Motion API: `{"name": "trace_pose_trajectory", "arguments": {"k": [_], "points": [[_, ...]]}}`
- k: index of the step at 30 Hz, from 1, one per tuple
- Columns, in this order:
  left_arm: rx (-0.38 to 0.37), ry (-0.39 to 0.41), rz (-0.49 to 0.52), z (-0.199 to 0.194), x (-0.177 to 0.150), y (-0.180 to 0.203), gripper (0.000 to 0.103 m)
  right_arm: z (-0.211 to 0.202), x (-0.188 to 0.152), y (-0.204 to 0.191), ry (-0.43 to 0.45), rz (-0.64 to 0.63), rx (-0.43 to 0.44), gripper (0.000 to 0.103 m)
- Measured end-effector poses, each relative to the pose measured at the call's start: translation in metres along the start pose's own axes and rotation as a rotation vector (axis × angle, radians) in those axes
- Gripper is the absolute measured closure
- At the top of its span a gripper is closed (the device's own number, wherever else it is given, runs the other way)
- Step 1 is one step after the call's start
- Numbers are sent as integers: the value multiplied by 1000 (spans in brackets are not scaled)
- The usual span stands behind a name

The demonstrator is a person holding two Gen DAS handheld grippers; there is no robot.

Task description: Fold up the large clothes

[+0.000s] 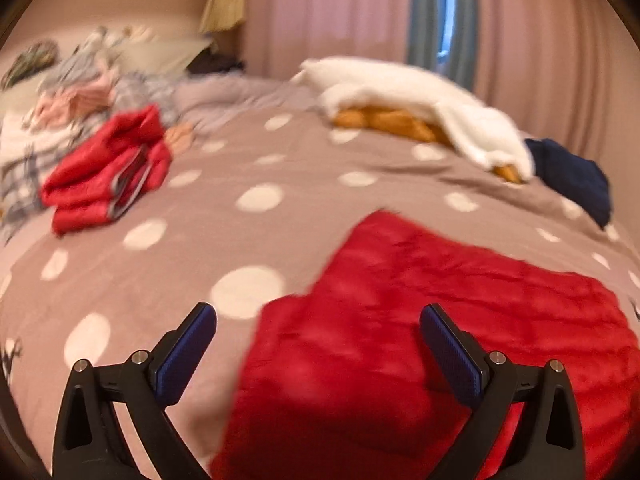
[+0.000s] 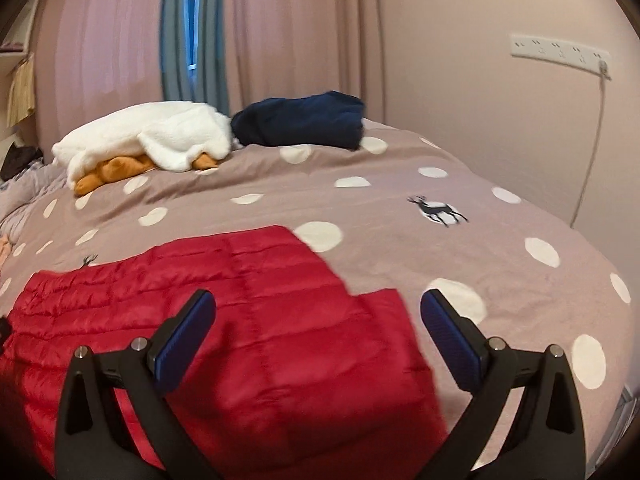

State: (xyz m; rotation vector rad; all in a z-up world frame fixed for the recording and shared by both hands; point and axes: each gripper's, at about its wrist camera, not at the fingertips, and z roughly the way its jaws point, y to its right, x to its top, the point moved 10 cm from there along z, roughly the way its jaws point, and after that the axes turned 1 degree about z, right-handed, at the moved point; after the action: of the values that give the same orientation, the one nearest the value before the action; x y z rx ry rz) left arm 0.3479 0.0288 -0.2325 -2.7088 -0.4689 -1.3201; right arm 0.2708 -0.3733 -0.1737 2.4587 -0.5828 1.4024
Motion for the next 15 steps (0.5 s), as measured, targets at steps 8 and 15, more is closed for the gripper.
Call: {"name": "trace_pose_trajectory", "arguments": {"k": [8,15], "points": [[-92,-136,-142,38,-21,-16,1,34,-26,16,-123,80,-12,0],[-238,-132,-302,58,-33,-13,0,56,-48,20,-164,291,107,0]]}}
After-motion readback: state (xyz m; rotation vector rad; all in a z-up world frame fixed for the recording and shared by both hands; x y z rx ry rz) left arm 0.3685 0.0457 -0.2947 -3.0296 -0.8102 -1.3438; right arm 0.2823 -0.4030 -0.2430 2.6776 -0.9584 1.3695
